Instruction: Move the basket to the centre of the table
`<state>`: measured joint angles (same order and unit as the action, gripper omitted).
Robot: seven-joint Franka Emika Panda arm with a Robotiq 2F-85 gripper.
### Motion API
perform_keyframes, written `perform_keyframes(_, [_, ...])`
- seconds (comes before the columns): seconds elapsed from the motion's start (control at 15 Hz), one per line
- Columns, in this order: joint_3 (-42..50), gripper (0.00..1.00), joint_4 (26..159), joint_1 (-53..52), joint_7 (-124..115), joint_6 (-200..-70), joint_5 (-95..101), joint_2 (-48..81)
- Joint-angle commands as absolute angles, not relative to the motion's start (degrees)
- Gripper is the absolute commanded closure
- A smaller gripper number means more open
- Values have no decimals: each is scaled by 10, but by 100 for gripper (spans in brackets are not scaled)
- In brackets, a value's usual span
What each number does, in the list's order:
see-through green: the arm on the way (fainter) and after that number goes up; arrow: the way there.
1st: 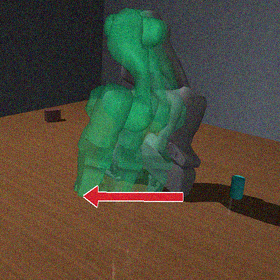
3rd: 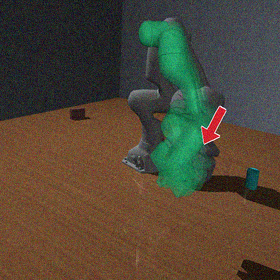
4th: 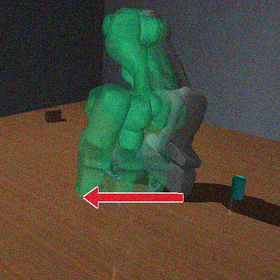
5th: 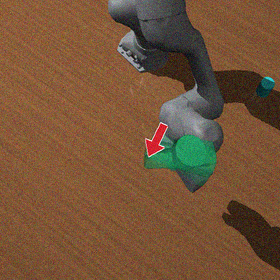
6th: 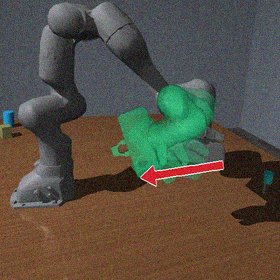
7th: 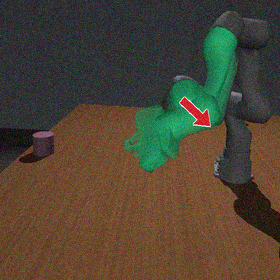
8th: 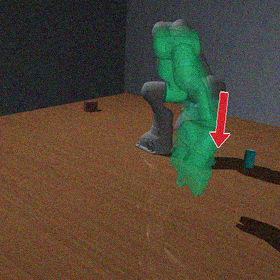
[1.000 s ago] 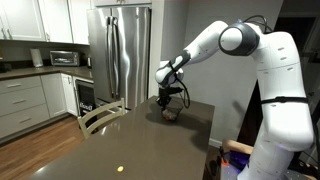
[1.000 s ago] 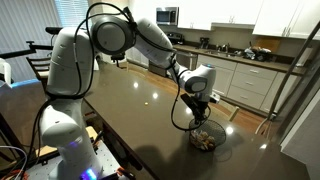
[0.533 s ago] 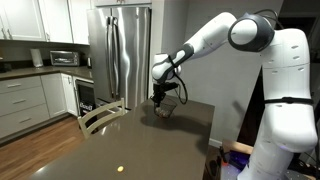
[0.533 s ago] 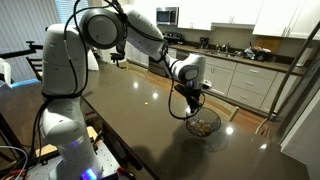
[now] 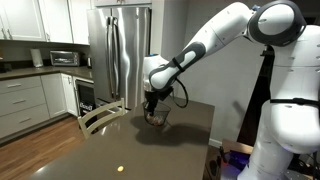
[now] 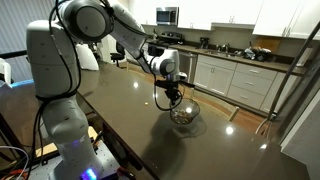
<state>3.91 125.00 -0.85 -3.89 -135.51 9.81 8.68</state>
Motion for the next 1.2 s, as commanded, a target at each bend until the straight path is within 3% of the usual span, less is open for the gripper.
perform_keyframes(0.0, [5,96,1318,-31,-31,-1391,122,41])
perform_keyframes(0.4, [-39,96,1374,-65,-28,-1432,163,20])
perform_keyframes(0.47, [-42,71,1380,-67,-28,-1436,172,19])
perform_keyframes(0.6, [-43,64,1389,-69,-33,-1443,192,17])
perform_keyframes(1.13, [-50,12,1380,-67,-16,-1411,178,-14])
